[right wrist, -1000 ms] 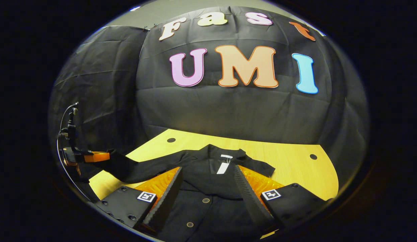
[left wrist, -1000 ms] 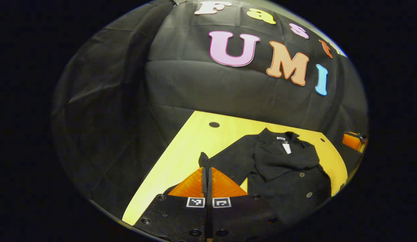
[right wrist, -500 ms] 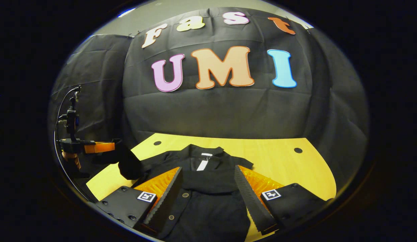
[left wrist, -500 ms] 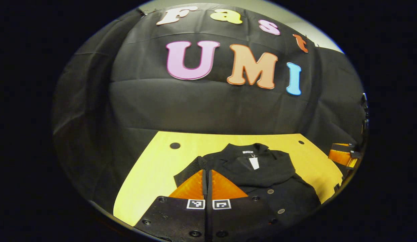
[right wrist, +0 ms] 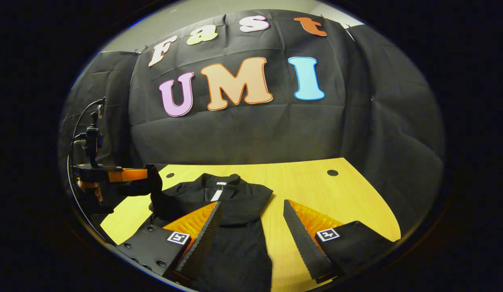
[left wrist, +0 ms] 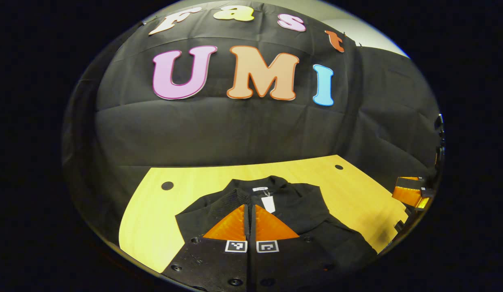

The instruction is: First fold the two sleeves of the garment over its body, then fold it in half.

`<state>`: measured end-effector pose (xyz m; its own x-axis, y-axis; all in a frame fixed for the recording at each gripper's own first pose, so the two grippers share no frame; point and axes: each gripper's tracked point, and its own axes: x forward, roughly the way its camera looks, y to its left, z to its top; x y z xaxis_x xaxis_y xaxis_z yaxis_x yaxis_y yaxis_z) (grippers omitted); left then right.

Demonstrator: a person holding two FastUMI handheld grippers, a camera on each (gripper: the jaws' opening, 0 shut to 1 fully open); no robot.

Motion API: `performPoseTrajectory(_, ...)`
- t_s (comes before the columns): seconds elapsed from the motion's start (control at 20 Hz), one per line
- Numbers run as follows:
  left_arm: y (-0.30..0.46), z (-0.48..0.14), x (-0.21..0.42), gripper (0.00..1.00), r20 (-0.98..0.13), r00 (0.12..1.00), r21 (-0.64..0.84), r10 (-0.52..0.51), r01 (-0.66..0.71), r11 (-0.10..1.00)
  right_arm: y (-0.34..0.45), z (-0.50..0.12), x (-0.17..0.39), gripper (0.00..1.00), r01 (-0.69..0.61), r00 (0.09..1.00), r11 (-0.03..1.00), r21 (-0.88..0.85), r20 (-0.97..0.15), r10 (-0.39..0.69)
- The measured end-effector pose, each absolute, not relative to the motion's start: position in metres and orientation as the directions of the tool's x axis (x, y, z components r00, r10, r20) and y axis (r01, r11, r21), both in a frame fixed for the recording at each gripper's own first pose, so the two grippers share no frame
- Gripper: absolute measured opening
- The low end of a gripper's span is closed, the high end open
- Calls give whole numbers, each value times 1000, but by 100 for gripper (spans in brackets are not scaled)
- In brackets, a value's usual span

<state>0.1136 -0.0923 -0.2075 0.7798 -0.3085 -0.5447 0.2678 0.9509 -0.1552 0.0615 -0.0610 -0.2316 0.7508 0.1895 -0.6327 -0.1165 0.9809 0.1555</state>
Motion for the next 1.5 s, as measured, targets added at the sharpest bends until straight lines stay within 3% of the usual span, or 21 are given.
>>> performPoseTrajectory(0.35,-169,-235,121,0,-582,706,-204,-405,355,912,-103,-239,50,98,-66,747,988,138,-650,141)
performPoseTrajectory(0.7,-230,-282,128,0,-661,609,-201,-439,420,885,-152,-253,39,98,7,723,994,108,-687,69)
performPoseTrajectory(1.25,-268,-357,124,0,-775,521,-145,-358,405,903,-203,-263,19,98,81,681,995,59,-732,-12)
performPoseTrajectory(1.5,-276,-349,134,0,-751,583,-119,-311,344,931,-217,-267,16,94,76,678,996,43,-734,-20)
